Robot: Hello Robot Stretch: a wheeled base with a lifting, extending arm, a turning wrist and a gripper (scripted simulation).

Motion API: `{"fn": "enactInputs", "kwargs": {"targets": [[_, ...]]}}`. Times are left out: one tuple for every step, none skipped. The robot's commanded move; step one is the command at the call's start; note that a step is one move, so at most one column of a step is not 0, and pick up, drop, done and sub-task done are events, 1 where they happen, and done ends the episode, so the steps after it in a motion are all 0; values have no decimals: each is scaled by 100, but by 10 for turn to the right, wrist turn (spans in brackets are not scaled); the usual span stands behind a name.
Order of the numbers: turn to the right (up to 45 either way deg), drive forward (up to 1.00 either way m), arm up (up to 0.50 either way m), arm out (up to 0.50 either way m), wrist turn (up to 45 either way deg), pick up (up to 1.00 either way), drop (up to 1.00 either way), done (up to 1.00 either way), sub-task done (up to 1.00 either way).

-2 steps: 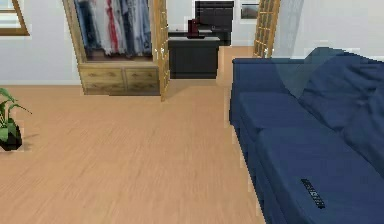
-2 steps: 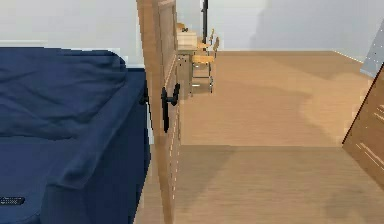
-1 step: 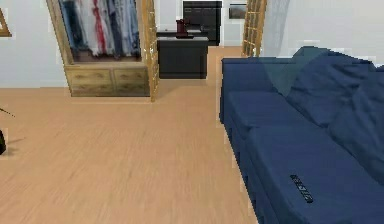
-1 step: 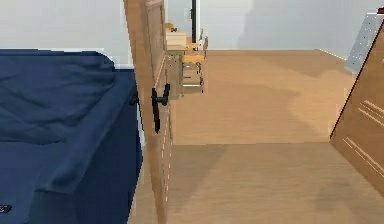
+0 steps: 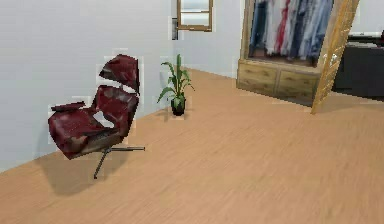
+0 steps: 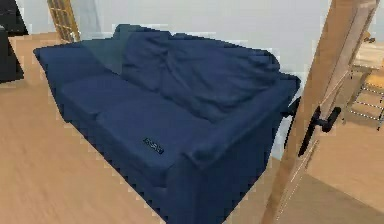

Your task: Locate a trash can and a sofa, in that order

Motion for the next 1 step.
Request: {"fn": "enactInputs", "kwargs": {"targets": [[0, 20, 0, 0, 0, 0, 0, 0, 0]]}}
